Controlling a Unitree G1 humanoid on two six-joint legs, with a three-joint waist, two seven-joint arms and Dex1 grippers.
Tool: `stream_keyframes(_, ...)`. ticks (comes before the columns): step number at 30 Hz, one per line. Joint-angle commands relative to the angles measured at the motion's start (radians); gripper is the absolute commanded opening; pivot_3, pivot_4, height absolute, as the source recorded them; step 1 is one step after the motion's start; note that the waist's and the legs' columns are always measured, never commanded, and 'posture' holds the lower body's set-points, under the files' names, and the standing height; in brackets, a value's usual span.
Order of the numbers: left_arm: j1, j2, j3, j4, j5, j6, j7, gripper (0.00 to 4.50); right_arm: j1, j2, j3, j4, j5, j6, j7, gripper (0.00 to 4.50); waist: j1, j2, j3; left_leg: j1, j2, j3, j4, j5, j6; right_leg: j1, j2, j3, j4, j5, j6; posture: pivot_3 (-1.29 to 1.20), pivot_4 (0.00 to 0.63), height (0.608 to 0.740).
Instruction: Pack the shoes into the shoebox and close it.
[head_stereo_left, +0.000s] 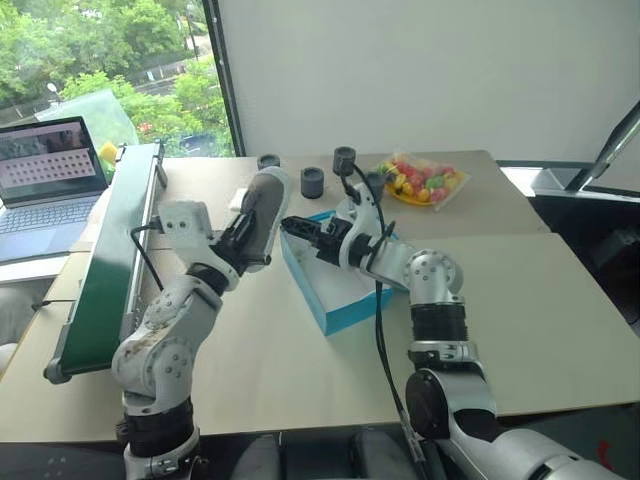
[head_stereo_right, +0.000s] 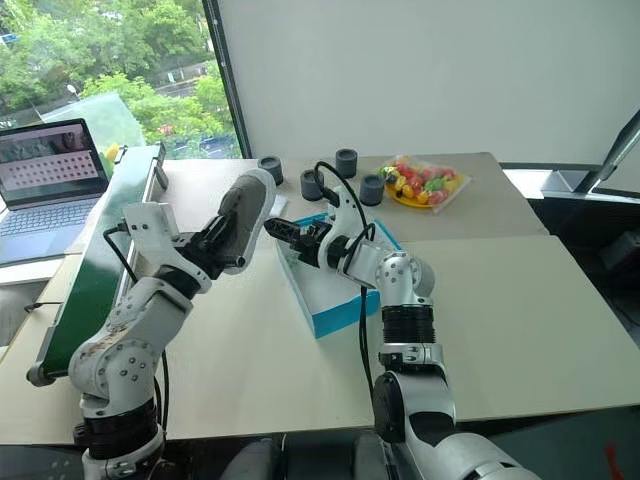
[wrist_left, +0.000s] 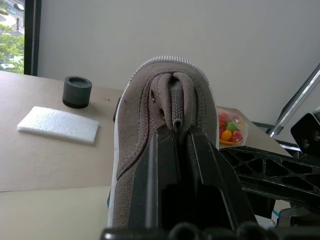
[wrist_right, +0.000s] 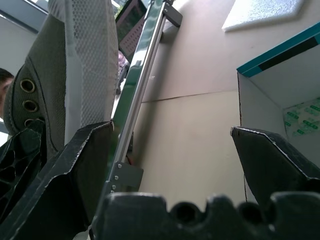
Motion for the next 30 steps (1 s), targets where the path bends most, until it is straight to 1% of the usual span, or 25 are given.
stream_keyframes(1,0.000,0.009,-0.018,-0.037,-0.016,-0.002,-0.010,0.02,-0.105,0.113,-0.012,-0.031,0.075,-0.019,-0.016,4.50,0.000,0.001,0.002,0.000,0.000,0.000,0.000,-0.001,0.001,0.000,0.000,0.000,-0.001,0.000,0.000,0.00,0.150,0.740)
stream_keyframes(9,-0.006,0.019,-0.018,-0.007,-0.008,-0.013,-0.011,0.02,-0.097,0.115,-0.017,-0.049,0.173,-0.007,-0.064,4.50,0.004,0.001,0.017,-0.001,-0.001,0.000,0.000,-0.001,0.001,0.000,-0.001,0.000,-0.002,-0.001,0.001,0.00,0.150,0.740)
stream_keyframes(17,0.004,0.061,0.020,0.046,0.021,-0.030,-0.005,0.02,-0.072,0.088,-0.006,-0.061,0.235,0.011,-0.083,4.50,0.002,0.001,0.023,-0.003,-0.001,-0.001,-0.001,-0.001,0.002,0.000,-0.001,-0.001,-0.005,-0.001,0.002,0.00,0.150,0.740)
stream_keyframes(24,-0.002,0.071,0.008,0.073,0.035,-0.040,-0.012,0.02,-0.051,0.068,0.021,-0.086,0.265,0.023,-0.092,4.50,0.004,0.001,0.027,-0.004,-0.001,-0.002,-0.001,-0.001,0.002,0.000,0.000,-0.002,-0.007,-0.001,0.002,0.00,0.150,0.740)
stream_keyframes(30,-0.020,0.055,-0.016,0.078,0.039,-0.043,-0.012,0.02,-0.024,0.026,0.151,-0.123,0.180,0.029,-0.052,4.50,0.003,0.001,0.029,-0.004,-0.001,-0.002,-0.002,-0.001,0.002,-0.001,0.000,-0.002,-0.009,-0.001,0.002,0.00,0.150,0.740)
